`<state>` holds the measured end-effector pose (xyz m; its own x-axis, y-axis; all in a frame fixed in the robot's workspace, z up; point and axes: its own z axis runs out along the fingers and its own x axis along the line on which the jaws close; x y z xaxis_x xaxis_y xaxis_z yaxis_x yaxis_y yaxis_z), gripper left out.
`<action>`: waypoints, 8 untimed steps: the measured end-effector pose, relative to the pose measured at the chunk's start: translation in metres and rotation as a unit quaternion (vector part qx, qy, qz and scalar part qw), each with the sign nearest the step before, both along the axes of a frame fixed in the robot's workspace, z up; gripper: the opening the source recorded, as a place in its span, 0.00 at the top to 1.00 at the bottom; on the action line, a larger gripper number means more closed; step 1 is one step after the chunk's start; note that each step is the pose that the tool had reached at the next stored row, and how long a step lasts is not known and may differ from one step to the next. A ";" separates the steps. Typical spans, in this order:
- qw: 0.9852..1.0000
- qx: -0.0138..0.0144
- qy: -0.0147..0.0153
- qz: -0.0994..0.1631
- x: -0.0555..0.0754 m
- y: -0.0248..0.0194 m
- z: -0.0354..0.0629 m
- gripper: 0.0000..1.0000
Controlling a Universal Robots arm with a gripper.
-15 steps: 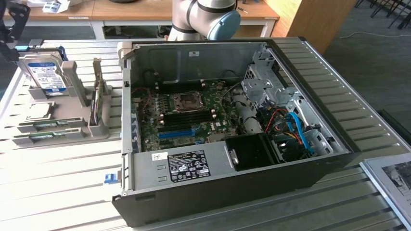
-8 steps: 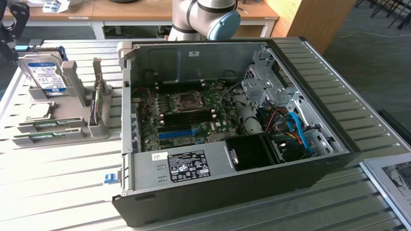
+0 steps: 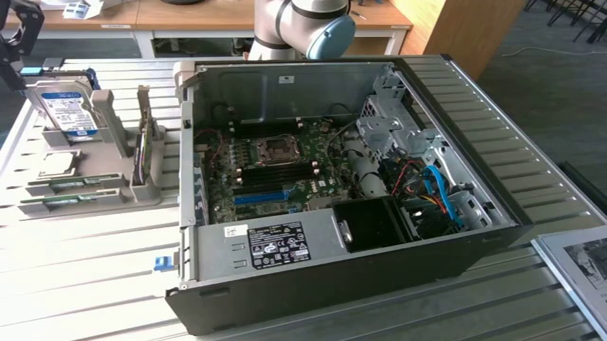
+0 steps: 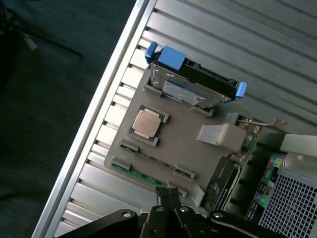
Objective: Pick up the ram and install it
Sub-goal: 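Pick up the ram and move it above insertion slot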
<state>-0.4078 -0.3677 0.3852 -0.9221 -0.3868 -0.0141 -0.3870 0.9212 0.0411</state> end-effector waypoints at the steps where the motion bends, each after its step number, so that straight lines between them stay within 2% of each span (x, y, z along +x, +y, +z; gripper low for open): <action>1: 1.000 0.000 0.000 0.009 0.000 0.0000 -0.0001 0.90; 5: 0.999 0.000 0.000 0.045 0.000 0.0000 -0.0001 0.90; 8: 0.997 0.000 0.000 0.072 0.000 0.0000 -0.0002 0.90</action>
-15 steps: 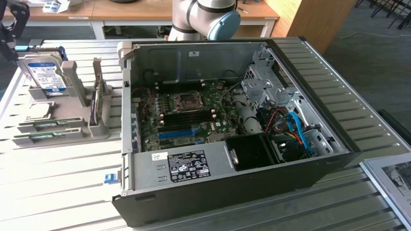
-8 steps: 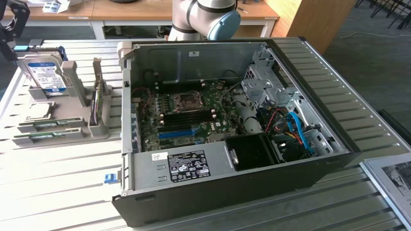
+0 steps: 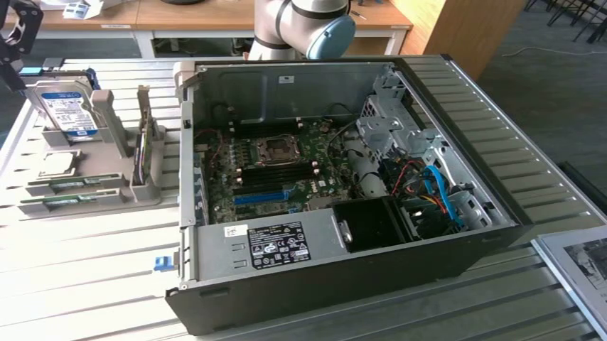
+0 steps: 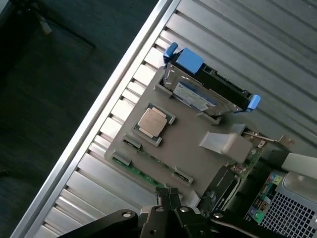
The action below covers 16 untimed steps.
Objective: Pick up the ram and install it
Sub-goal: 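Pick up the ram and move it above insertion slot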
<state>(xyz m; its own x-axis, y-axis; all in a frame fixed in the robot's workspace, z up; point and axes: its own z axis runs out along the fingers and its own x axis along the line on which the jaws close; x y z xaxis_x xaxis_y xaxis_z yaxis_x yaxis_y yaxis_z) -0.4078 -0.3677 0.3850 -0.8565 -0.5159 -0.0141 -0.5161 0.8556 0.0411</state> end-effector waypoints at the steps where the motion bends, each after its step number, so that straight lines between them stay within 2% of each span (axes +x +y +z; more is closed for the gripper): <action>1: 1.000 0.000 0.000 0.009 0.000 0.0000 -0.0001 0.90; 5: 0.999 0.000 0.000 0.045 0.000 0.0000 -0.0002 0.90; 8: 0.997 0.000 0.000 0.072 0.000 0.0000 -0.0003 0.90; 12: 0.994 0.000 0.000 0.108 0.000 0.0000 -0.0004 0.90; 16: 0.989 0.000 0.000 0.145 0.000 0.0000 -0.0005 0.90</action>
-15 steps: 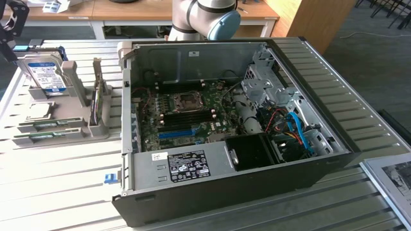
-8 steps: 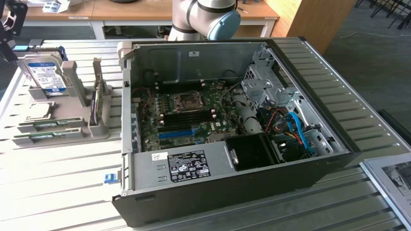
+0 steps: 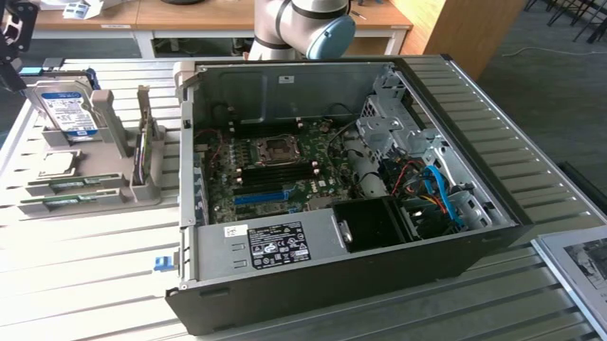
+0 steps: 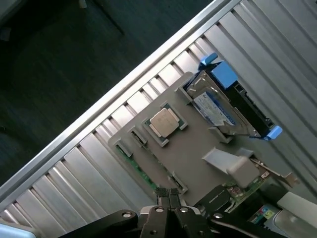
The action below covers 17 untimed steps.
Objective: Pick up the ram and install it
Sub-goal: 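Pick up the ram and move it above insertion slot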
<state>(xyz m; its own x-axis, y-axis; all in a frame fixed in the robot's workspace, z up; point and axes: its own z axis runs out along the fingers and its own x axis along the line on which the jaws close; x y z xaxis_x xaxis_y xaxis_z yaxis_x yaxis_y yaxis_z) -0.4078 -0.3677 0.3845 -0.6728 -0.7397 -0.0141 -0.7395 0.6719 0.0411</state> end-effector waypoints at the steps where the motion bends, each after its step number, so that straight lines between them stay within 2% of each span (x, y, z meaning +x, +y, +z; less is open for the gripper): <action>1: 1.000 0.000 0.000 0.009 0.000 0.0000 0.0000 0.90; 5: 0.999 0.000 0.000 0.046 0.000 0.0000 -0.0001 0.90; 9: 0.997 0.000 0.000 0.081 0.000 0.0000 -0.0003 0.90; 13: 0.993 0.000 0.000 0.118 0.000 0.0000 -0.0004 0.90; 17: 0.988 0.000 0.000 0.154 0.000 0.0000 -0.0005 0.90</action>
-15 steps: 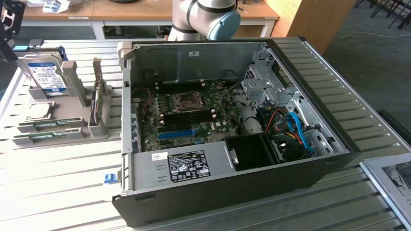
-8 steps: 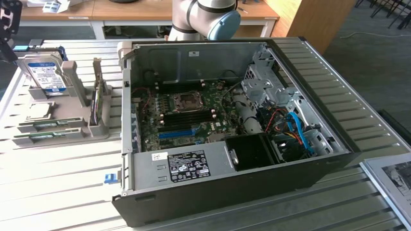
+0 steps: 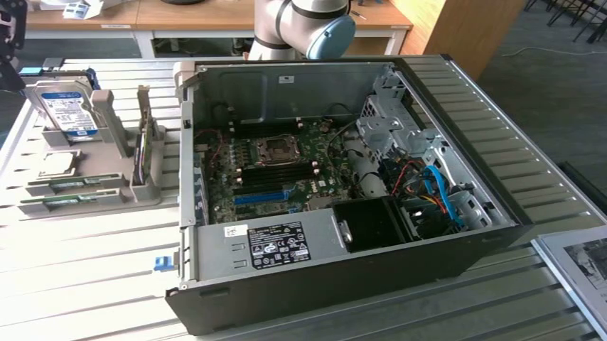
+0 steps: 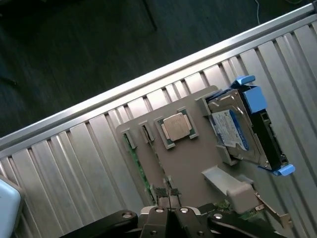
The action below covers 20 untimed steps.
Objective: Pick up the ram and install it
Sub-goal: 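Pick up the ram and move it above insertion slot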
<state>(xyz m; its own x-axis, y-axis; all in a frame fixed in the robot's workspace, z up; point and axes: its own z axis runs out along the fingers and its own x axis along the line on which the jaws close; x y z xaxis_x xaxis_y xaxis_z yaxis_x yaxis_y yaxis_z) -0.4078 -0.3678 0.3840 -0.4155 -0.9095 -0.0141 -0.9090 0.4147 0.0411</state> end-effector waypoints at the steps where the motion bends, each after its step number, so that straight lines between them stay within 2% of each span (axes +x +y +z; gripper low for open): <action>1: 1.000 0.000 0.000 0.009 0.000 0.0000 0.0000 0.90; 6: 0.999 0.000 0.000 0.054 0.000 0.0000 -0.0001 0.90; 10: 0.996 0.000 0.000 0.090 0.000 0.0000 -0.0002 0.90; 15: 0.991 0.000 0.000 0.135 0.000 0.0000 -0.0002 0.90; 20: 0.984 0.000 0.000 0.179 0.000 0.0000 -0.0003 0.90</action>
<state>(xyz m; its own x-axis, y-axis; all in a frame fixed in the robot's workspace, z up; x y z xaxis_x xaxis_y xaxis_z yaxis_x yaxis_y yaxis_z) -0.4078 -0.3678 0.3838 -0.0677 -0.9976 -0.0142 -0.9969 0.0671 0.0411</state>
